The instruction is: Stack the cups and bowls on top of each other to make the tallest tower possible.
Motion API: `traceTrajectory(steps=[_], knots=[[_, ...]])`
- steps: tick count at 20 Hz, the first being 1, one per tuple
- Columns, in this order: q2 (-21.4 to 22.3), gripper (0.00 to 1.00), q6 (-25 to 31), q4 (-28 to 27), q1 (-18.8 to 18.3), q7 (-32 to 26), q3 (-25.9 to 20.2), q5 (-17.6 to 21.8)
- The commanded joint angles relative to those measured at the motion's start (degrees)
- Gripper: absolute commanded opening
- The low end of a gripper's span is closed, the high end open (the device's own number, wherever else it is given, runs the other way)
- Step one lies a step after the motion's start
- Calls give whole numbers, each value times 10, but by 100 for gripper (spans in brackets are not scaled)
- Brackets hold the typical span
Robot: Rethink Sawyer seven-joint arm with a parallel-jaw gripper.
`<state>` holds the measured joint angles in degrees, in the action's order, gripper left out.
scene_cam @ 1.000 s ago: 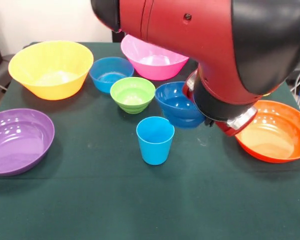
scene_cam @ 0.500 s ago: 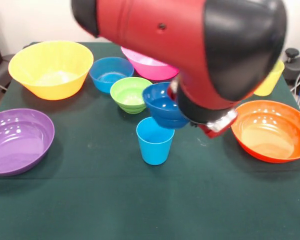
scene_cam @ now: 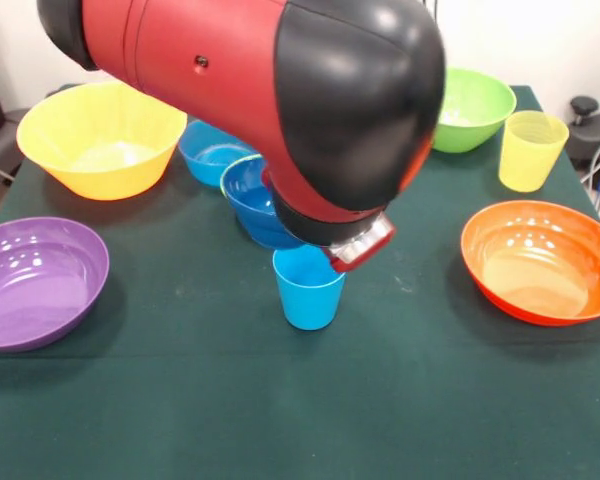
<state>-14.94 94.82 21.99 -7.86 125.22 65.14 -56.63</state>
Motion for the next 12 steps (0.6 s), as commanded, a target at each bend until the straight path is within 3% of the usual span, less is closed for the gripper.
traceTrajectory(steps=[1, 12], knots=[[12, 0, -60, 76, 26, 13, -89, 56], [29, 0, -64, 86, 57, 47, -120, 65]])
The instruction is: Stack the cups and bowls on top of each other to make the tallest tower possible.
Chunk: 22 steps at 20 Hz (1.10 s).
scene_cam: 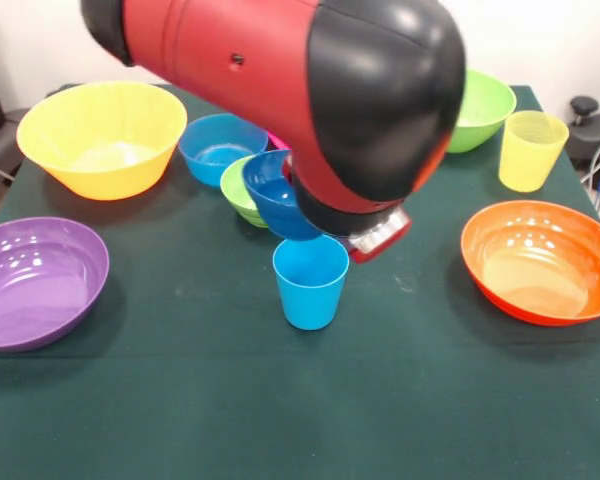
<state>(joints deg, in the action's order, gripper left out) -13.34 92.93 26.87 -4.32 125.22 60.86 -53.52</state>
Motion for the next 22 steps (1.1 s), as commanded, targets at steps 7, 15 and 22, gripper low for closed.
traceTrajectory(steps=[7, 15, 22], knots=[[0, 0, -44, 6, 19, 67, -78, 26], [-21, 0, -30, -50, -11, 69, -56, 13], [-26, 0, -21, -69, -21, 67, -48, 14]])
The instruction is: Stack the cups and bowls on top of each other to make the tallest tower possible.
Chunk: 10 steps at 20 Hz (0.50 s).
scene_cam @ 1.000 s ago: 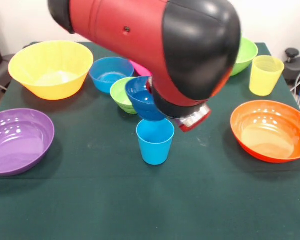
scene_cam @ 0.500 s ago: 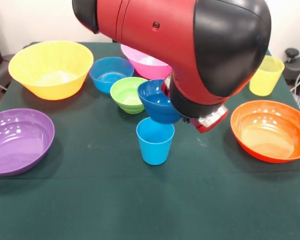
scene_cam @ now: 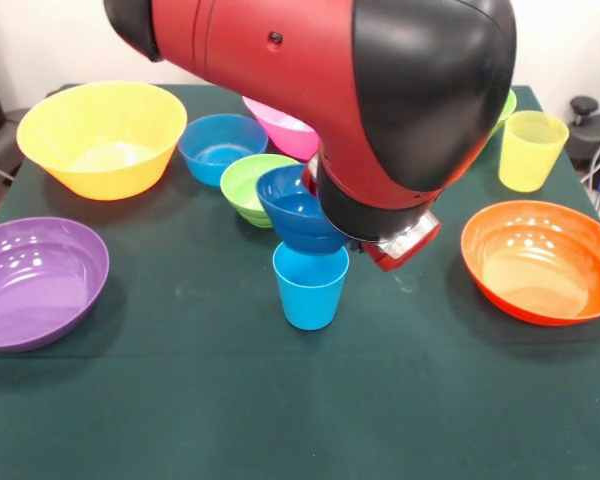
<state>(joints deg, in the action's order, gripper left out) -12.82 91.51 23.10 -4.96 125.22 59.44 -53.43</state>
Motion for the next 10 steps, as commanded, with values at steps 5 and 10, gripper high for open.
traceTrajectory(steps=[5, 10], knots=[[-45, 0, -4, -60, -28, 70, -21, 2], [-57, 0, -4, -84, -38, 83, -7, -13]])
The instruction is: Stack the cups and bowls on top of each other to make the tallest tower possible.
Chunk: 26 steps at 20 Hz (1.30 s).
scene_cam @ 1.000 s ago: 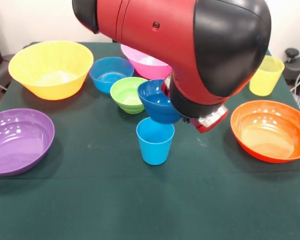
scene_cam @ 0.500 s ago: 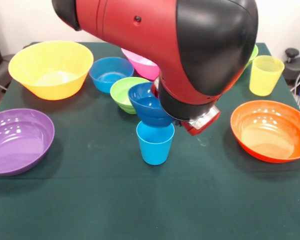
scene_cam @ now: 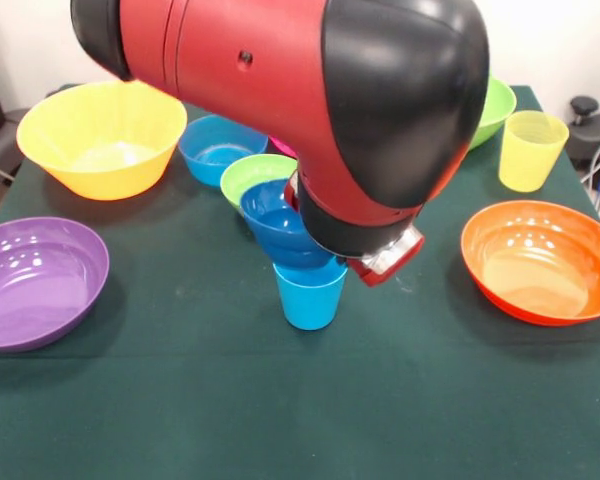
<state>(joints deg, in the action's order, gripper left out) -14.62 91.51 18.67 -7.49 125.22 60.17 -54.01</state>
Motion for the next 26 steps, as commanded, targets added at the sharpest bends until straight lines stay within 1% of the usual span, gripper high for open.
traceTrajectory(steps=[1, 7, 17, 20, 26], knots=[[-43, 0, 0, -48, -17, 87, -7, -13], [-50, 0, 2, -62, -25, 91, 10, -31], [-46, 0, 7, -49, -20, 89, 10, -35], [-42, 0, 7, -39, -15, 88, 5, -32], [-24, 0, 8, -3, 5, 83, -18, -14]])
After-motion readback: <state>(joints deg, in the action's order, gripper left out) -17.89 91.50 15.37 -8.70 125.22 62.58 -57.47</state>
